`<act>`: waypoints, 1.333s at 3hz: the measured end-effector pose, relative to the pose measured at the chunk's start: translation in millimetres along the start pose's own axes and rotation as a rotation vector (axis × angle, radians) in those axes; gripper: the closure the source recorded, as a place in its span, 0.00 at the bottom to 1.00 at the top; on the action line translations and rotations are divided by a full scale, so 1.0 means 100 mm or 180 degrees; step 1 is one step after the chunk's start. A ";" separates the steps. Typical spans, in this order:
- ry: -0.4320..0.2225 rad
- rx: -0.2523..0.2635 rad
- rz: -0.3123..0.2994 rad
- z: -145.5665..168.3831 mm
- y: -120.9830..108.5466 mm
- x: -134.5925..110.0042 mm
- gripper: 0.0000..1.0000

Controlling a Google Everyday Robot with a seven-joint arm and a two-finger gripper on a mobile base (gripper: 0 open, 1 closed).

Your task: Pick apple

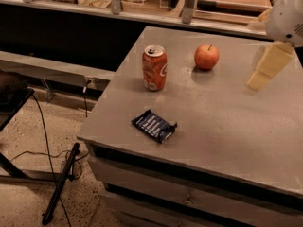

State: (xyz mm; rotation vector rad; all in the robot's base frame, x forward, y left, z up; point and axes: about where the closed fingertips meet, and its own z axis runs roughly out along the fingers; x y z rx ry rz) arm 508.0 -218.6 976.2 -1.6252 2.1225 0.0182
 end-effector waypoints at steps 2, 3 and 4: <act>-0.0676 -0.0023 0.0397 0.84 -0.83 -0.05 0.00; -0.0739 -0.0043 0.0456 1.01 -0.93 -0.04 0.00; -0.0752 -0.0019 0.0472 1.03 -0.92 -0.07 0.00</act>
Offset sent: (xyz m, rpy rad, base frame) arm 0.1776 -0.0001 -0.0838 0.3864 -0.0540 -0.1178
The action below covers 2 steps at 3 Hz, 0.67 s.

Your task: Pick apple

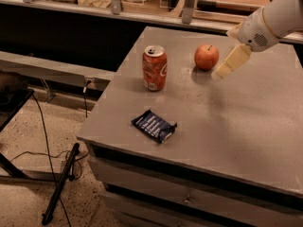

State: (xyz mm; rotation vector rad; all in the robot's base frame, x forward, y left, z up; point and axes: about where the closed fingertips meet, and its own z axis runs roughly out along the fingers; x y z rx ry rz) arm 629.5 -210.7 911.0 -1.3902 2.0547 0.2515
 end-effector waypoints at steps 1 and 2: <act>-0.0274 0.0221 0.0127 0.07 0.01 -0.03 0.00; -0.0470 0.0472 0.0294 0.16 -0.03 0.01 0.00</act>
Offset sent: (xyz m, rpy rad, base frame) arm 0.0180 -0.0034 -0.0177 0.2030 -0.2231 -0.2415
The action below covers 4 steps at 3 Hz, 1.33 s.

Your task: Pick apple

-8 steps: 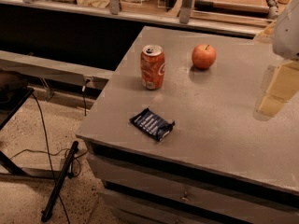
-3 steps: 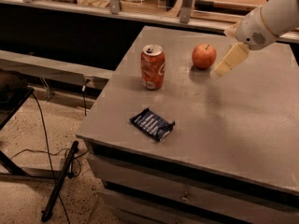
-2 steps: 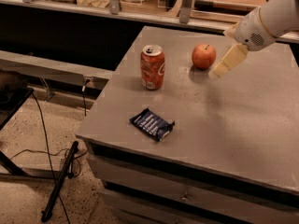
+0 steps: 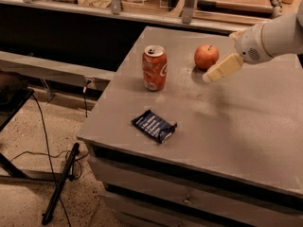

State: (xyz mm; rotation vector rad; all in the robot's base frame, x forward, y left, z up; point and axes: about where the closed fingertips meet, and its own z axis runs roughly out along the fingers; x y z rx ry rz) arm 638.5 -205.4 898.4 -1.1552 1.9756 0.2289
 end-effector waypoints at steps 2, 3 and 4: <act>-0.0109 0.0368 0.0444 0.22 -0.16 0.25 0.00; -0.0251 0.0480 0.0653 0.28 -0.25 0.30 0.00; -0.0448 0.0529 0.0804 0.35 -0.31 0.29 0.00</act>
Offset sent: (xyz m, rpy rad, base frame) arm 0.0276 -0.0301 -0.0394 0.1237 -0.0347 -0.2760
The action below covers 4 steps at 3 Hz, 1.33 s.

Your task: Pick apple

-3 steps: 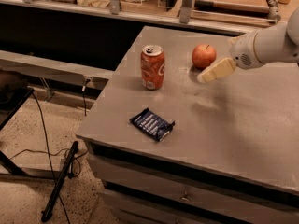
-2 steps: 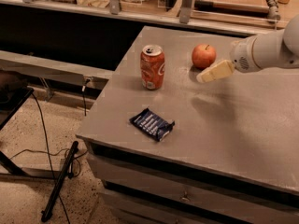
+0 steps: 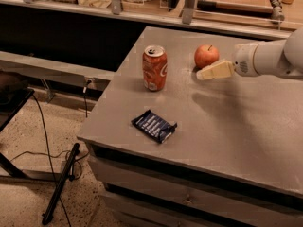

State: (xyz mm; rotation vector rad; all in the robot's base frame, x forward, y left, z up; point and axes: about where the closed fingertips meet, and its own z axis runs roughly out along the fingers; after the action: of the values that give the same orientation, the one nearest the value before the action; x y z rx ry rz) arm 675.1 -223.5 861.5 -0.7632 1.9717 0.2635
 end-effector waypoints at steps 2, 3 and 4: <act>-0.0219 -0.0033 0.0114 0.17 -0.04 0.00 0.00; -0.0348 -0.0075 0.0029 0.27 -0.07 -0.08 0.00; -0.0348 -0.0075 0.0029 0.27 -0.07 -0.08 0.00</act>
Offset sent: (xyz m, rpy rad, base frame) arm 0.0221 -0.0036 -0.0108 0.1058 -0.0579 -0.0100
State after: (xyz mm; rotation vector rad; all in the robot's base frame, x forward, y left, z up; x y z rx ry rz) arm 701.3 -212.9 855.9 -0.7396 1.8722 0.3278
